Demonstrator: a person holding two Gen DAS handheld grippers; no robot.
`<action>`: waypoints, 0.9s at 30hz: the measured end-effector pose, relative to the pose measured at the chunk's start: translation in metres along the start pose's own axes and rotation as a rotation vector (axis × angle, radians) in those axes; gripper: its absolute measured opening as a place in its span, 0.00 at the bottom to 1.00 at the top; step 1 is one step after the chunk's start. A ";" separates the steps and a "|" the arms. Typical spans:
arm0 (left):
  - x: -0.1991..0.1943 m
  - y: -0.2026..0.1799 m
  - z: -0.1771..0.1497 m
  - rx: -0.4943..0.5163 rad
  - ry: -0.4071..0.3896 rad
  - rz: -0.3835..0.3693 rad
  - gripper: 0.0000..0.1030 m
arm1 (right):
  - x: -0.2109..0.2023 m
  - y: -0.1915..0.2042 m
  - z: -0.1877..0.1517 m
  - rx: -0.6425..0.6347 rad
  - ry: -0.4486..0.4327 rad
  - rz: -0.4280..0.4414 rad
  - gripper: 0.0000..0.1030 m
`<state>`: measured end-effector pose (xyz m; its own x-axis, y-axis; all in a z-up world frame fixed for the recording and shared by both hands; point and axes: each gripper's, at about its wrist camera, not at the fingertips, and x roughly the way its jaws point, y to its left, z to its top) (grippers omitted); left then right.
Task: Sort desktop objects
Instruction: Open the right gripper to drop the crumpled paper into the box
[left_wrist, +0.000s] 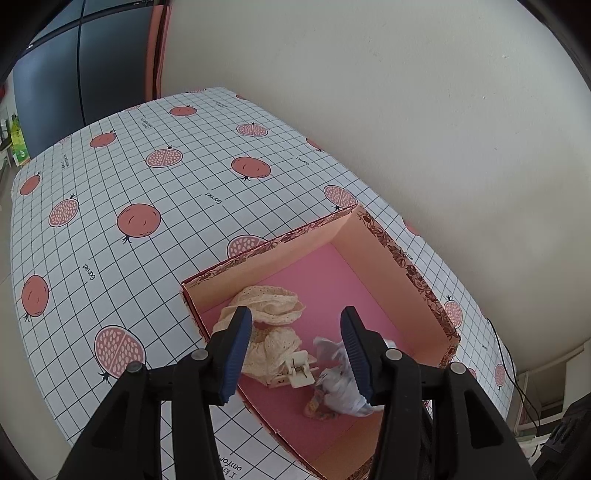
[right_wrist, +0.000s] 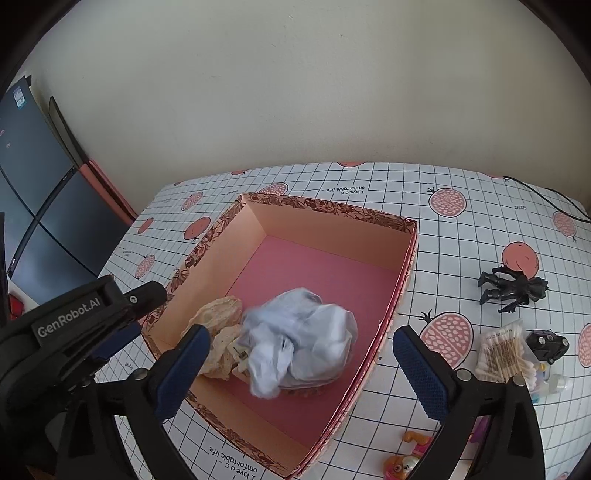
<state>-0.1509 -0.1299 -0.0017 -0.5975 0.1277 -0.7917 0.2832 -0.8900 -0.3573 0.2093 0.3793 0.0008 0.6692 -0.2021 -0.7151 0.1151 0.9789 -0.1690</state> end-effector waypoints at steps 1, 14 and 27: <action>0.000 0.000 0.000 0.000 0.000 0.000 0.50 | 0.000 -0.001 0.000 0.004 0.000 -0.001 0.98; -0.004 -0.001 0.000 0.000 0.001 -0.004 0.60 | -0.001 -0.006 0.000 0.026 0.022 -0.001 0.98; -0.016 -0.015 -0.003 0.020 -0.018 -0.001 0.72 | -0.025 -0.022 0.005 0.055 0.030 -0.010 0.98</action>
<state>-0.1436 -0.1171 0.0151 -0.6114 0.1210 -0.7821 0.2674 -0.8985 -0.3480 0.1943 0.3633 0.0257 0.6455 -0.2124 -0.7336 0.1623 0.9768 -0.1399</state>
